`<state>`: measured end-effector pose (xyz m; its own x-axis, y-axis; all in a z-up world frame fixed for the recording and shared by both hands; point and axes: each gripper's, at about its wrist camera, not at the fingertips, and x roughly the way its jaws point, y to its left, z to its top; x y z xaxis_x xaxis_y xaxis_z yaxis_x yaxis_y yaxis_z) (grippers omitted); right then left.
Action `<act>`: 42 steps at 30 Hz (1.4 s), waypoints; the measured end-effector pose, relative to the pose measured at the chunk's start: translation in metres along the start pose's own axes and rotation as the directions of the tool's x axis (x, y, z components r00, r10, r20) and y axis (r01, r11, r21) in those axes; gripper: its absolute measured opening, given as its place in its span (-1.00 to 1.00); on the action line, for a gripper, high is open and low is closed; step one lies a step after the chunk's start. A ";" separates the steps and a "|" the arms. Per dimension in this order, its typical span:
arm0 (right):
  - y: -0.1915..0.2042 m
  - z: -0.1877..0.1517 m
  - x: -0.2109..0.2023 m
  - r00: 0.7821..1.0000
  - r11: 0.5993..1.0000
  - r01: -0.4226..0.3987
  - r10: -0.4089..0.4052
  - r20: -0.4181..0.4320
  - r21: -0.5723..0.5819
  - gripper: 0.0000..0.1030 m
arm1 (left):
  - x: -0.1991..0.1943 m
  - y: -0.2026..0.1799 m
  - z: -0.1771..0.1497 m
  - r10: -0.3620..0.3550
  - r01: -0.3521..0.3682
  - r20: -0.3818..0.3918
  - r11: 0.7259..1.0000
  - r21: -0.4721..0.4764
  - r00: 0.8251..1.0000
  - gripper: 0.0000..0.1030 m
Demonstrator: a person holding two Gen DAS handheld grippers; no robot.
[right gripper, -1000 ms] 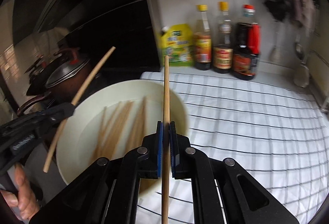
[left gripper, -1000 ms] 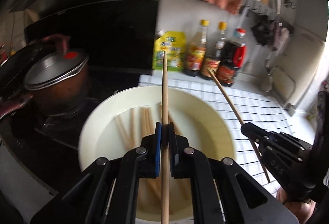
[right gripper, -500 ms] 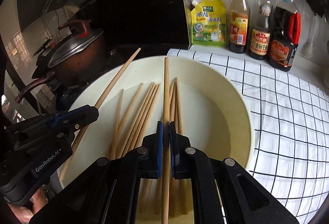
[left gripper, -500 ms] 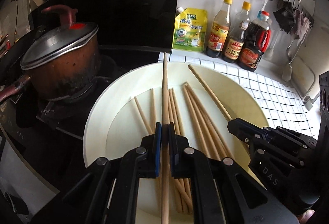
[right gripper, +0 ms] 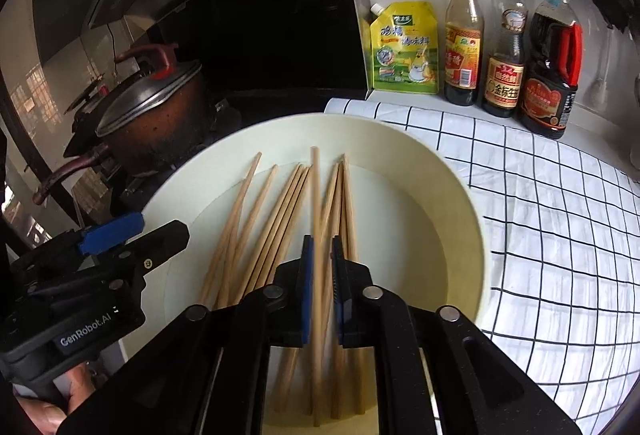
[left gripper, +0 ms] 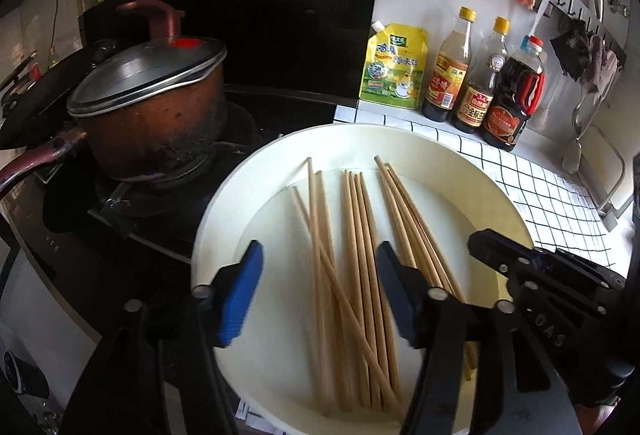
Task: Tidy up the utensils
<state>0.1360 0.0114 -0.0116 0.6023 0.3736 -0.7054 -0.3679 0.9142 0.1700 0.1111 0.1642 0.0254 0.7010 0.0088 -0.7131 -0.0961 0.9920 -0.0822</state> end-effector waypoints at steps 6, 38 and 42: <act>0.000 -0.008 -0.018 1.000 1.000 0.006 -0.006 0.024 0.008 -0.59 | -0.012 0.004 -0.006 0.017 -0.017 0.009 1.000 -0.007 1.000 0.35; -0.002 -0.040 -0.060 0.995 0.998 0.056 -0.058 0.081 0.020 -0.02 | -0.046 -0.007 -0.027 0.038 -0.036 0.059 0.999 -0.027 0.998 0.83; -0.003 -0.041 -0.063 0.995 0.998 0.058 -0.059 0.082 0.020 0.00 | -0.047 -0.009 -0.027 0.039 -0.037 0.058 0.999 -0.028 0.998 0.85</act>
<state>0.0700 -0.0211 0.0036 0.6793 0.3306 -0.6552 -0.3180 0.9372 0.1431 0.0598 0.1516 0.0403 0.7368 0.0548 -0.6739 -0.1421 0.9870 -0.0750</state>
